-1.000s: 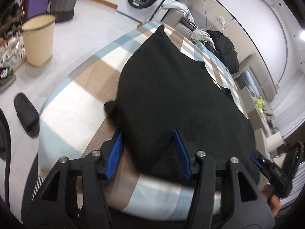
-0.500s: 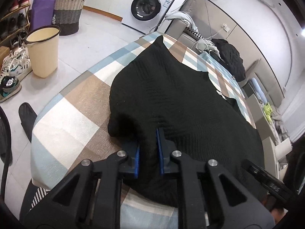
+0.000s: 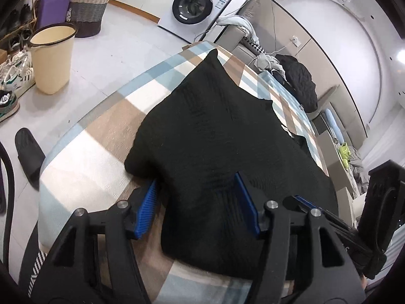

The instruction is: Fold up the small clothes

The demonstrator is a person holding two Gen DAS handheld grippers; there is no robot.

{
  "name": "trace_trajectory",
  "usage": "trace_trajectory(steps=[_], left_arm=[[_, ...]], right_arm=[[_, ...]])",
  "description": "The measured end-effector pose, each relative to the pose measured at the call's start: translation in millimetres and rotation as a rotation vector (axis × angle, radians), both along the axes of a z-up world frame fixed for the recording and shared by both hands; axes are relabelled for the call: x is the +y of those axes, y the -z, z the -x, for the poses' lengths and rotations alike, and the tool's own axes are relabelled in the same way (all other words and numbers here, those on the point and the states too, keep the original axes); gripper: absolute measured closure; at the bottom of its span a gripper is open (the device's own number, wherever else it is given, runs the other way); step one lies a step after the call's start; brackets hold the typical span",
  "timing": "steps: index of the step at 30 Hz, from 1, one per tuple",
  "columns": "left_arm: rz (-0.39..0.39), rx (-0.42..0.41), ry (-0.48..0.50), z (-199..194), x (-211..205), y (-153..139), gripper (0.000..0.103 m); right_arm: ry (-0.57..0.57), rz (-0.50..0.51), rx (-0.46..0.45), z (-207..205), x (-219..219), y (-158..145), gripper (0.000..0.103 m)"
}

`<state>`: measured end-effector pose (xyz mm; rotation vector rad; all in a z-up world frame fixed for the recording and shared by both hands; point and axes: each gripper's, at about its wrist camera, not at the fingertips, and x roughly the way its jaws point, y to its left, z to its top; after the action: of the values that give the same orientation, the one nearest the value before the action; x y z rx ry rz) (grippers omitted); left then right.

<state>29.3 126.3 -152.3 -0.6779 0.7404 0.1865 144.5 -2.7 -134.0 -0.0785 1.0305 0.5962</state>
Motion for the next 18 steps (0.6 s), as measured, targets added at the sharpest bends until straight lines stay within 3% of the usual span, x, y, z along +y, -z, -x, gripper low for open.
trace_trajectory(steps=[6, 7, 9, 12, 18], left_arm=[[0.010, -0.015, -0.034, -14, 2, 6, 0.050], [0.007, -0.019, -0.046, -16, 2, 7, 0.053], [-0.004, -0.015, -0.060, -19, 0, 9, 0.081], [-0.031, -0.052, -0.081, -16, -5, 3, 0.089], [-0.141, -0.106, -0.050, -9, -20, -18, 0.092]], right_arm=[[0.007, 0.011, -0.010, -2, 7, -1, 0.058], [0.008, 0.013, -0.016, -3, 8, -2, 0.058], [0.010, 0.018, -0.023, -6, 12, -1, 0.058], [0.007, 0.034, -0.019, -8, 16, 4, 0.058], [-0.005, 0.046, -0.027, -6, 17, 10, 0.058]])
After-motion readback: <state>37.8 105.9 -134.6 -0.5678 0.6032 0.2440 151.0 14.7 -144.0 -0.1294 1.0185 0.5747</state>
